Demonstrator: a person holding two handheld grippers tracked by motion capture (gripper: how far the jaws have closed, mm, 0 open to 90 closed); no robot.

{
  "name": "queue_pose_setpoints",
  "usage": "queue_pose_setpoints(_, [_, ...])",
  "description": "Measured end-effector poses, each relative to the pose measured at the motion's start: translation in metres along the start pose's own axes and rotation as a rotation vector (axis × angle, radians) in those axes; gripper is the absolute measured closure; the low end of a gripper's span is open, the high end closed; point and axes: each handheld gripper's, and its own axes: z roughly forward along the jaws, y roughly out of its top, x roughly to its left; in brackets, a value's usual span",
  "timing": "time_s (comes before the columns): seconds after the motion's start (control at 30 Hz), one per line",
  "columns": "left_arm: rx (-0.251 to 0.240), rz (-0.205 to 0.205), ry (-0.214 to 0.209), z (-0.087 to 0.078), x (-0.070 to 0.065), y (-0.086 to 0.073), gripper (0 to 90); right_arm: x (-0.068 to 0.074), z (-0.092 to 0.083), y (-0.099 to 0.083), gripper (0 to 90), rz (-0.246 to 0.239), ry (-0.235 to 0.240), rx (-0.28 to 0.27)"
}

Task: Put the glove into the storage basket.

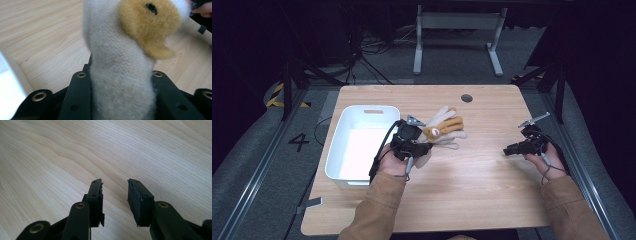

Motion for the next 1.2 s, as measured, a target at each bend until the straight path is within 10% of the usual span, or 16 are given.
queue_pose_setpoints(1.2, [-0.073, -0.191, 0.212, -0.054, 0.062, -0.023, 69.1, 0.002, 0.006, 0.008, 79.0, -0.016, -0.013, -0.003])
